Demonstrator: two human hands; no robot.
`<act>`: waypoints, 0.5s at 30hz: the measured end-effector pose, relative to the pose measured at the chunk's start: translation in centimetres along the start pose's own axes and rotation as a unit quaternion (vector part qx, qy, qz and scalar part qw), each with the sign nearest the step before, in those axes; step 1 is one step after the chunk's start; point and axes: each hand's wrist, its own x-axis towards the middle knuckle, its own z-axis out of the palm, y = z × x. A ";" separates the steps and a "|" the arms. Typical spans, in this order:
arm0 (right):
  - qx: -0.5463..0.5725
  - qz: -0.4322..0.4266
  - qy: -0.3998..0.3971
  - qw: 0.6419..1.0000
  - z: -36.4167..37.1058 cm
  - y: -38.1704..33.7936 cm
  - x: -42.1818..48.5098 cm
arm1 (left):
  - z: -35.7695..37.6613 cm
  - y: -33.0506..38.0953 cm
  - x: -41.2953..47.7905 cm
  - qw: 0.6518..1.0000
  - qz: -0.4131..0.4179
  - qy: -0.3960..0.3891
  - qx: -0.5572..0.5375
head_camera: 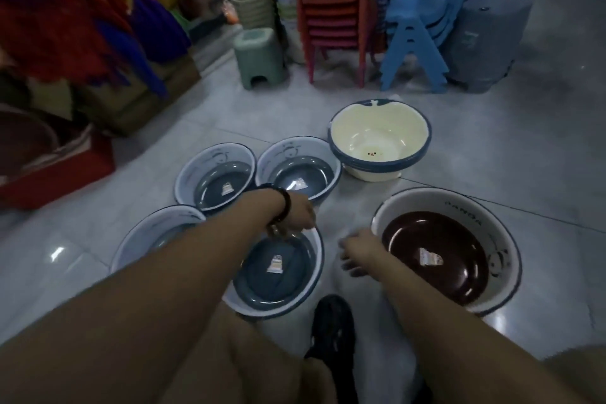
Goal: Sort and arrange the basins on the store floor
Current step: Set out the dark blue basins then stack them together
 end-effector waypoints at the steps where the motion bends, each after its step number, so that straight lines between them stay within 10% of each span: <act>1: 0.018 0.011 -0.008 1.000 1.7 -0.1 0.3 | -0.6 -2.0 -0.6 0.999 -0.004 0.031 -0.014; 4: 0.035 0.062 -0.024 0.997 6.6 1.1 1.9 | 0.3 -8.2 -0.5 0.987 -0.038 0.116 -0.105; 15: 0.068 0.188 -0.027 0.980 15.0 4.0 12.0 | 2.4 -17.2 1.7 0.952 -0.151 -0.094 -0.248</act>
